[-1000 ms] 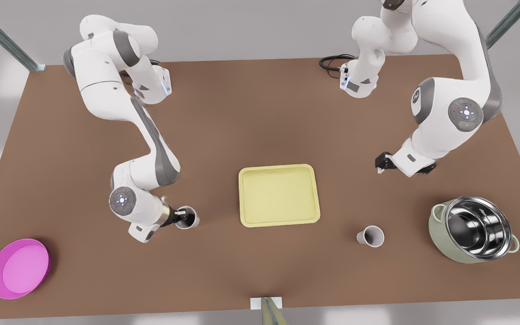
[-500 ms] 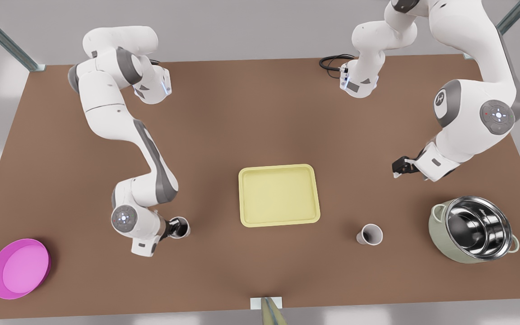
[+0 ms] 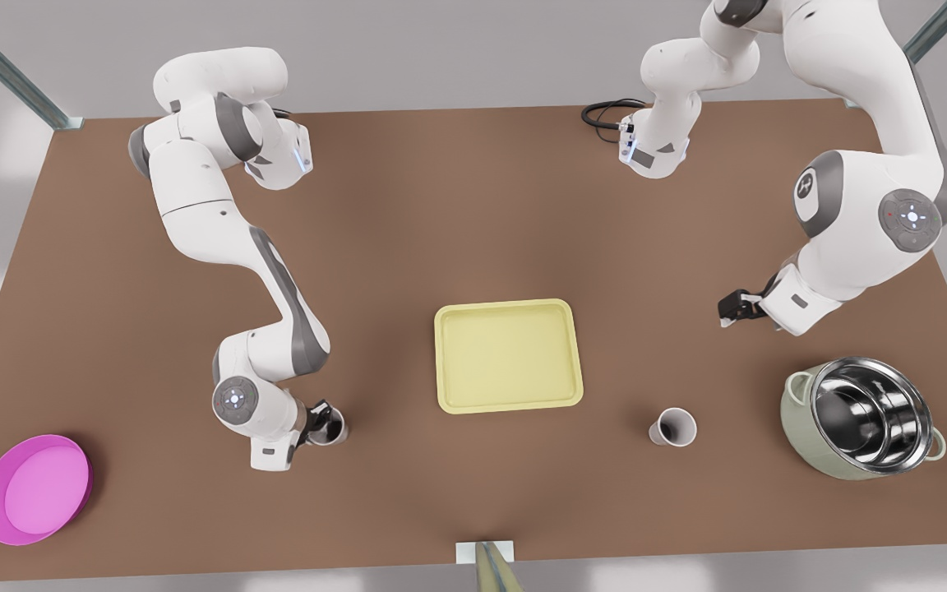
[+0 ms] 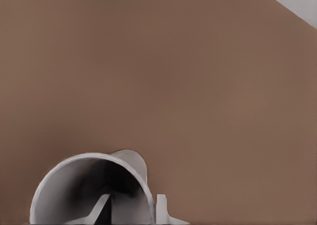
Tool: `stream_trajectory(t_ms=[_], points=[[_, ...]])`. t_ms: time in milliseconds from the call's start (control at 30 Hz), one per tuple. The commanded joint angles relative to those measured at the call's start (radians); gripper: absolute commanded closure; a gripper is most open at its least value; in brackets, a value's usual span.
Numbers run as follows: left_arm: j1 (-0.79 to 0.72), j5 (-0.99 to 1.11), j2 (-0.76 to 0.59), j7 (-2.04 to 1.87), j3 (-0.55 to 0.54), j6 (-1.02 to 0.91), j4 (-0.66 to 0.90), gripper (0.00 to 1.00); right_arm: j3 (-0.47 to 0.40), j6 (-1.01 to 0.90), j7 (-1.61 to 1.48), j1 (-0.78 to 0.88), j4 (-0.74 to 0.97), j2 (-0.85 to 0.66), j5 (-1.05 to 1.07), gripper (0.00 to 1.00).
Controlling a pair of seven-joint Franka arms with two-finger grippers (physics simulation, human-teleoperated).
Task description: Use the left arm to pick up the white IKEA cup from the tray and place it on the middle-left position; use the right arm to pick up the white IKEA cup from the tray and place it on the middle-right position
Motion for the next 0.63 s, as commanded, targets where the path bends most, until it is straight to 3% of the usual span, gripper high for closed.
stream_trajectory(t_ms=[0,167,267,300,333,400,467,600], points=[[0.0,0.001,-0.001,-0.012,-0.001,-0.001,0.0,0.0,0.0,0.011,-0.064,0.0,0.001,-0.001,-0.002,0.53],[0.0,0.001,0.0,-0.013,-0.001,0.0,0.0,0.0,0.0,-0.047,-0.063,0.0,0.002,-0.026,0.006,0.47],[0.0,0.001,0.0,-0.013,-0.001,0.002,0.0,0.0,0.032,-0.207,-0.046,0.0,0.002,-0.136,0.009,0.32],[0.0,0.001,0.0,-0.013,-0.001,0.002,0.0,0.0,0.043,-0.305,0.027,0.002,0.002,-0.217,0.009,0.21],[0.0,0.001,0.0,-0.013,-0.001,0.0,0.001,0.0,0.054,-0.411,0.126,0.0,0.002,-0.3,0.009,0.0],[0.001,0.0,0.0,-0.013,-0.001,0.002,0.001,0.0,0.047,-0.466,0.124,-0.09,0.002,-0.348,0.003,0.0],[0.001,0.0,0.002,-0.013,-0.001,0.002,0.0,0.0,-0.019,-0.497,0.13,-0.198,0.002,-0.403,-0.003,0.0],[0.001,0.0,0.002,-0.013,-0.001,0.002,0.0,0.0,-0.009,-0.567,0.137,-0.193,0.002,-0.411,0.0,0.0]])
